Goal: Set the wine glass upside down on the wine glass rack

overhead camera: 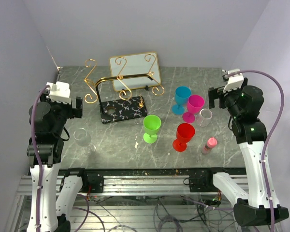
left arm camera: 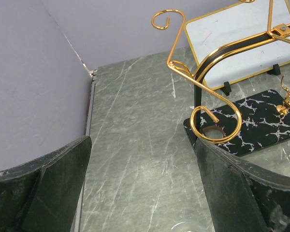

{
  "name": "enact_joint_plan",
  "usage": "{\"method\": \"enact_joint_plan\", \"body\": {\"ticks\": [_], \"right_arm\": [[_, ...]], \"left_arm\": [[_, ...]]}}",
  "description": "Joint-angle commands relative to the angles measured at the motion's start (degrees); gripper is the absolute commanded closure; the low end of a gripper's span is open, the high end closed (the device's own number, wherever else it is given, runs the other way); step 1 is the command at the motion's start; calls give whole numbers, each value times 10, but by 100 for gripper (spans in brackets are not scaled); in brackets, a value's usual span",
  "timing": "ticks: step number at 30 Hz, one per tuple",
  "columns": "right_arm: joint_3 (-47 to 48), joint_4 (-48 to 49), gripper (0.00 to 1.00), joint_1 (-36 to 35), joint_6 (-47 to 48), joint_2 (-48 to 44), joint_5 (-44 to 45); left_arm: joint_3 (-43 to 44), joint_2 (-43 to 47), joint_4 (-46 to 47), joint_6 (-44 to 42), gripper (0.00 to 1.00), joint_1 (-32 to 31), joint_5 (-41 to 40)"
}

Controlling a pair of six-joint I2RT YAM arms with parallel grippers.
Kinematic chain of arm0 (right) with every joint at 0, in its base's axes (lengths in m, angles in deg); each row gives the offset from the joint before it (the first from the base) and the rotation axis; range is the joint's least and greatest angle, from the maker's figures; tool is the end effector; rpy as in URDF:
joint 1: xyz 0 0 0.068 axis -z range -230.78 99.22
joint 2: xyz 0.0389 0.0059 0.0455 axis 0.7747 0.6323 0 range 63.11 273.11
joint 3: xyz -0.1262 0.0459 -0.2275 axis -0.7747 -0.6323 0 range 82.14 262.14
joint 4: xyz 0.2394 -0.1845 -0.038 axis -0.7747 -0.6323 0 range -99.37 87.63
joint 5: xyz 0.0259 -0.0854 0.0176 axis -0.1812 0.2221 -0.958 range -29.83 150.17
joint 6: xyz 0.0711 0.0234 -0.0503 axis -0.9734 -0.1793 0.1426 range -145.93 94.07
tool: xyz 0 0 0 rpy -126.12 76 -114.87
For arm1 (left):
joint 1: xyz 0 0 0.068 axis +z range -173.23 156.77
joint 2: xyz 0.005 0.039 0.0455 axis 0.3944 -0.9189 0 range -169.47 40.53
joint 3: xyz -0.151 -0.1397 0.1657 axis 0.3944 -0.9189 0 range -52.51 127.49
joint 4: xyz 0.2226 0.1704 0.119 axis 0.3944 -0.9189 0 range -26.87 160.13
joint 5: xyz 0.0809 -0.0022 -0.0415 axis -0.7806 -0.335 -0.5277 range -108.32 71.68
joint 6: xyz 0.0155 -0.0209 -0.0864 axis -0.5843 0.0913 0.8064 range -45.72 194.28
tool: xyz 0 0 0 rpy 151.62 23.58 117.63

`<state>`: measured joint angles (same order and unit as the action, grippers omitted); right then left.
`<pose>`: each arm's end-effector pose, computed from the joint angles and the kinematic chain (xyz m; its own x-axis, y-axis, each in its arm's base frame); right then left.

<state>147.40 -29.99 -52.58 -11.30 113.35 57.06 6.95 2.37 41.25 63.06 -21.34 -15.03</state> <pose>0.2725 0.0129 0.4092 -0.1897 -0.2584 -0.9472 -0.1365 0.9623 -0.2352 0.2215 0.0026 0.4121 -0.1246 0.1904 -0.9738 0.0492 0.9814 0.1856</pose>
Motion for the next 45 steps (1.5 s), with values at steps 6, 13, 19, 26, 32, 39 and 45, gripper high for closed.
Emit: {"method": "enact_joint_plan", "body": {"ticks": [6,13,19,26,32,39,45], "right_arm": [[56,-73,0,4,76,34,-88],[80,-176,0,3,139,74,-199],[63,-194,0,2,145,73,-162],[46,-205,0,1,146,78,-149],[61,-262,3,-7,204,108,-249],[86,-284,8,-84,241,140,-275],[65,-303,18,-169,279,166,-188]], "left_arm": [[42,8,-72,-57,1,7,32],[53,23,-123,-72,1,7,97],[62,14,-130,-60,1,8,107],[73,-1,-144,-80,1,22,164],[81,-27,-146,-90,1,23,186],[98,-53,-146,-89,1,28,176],[97,-68,-144,-93,0,34,174]]}}
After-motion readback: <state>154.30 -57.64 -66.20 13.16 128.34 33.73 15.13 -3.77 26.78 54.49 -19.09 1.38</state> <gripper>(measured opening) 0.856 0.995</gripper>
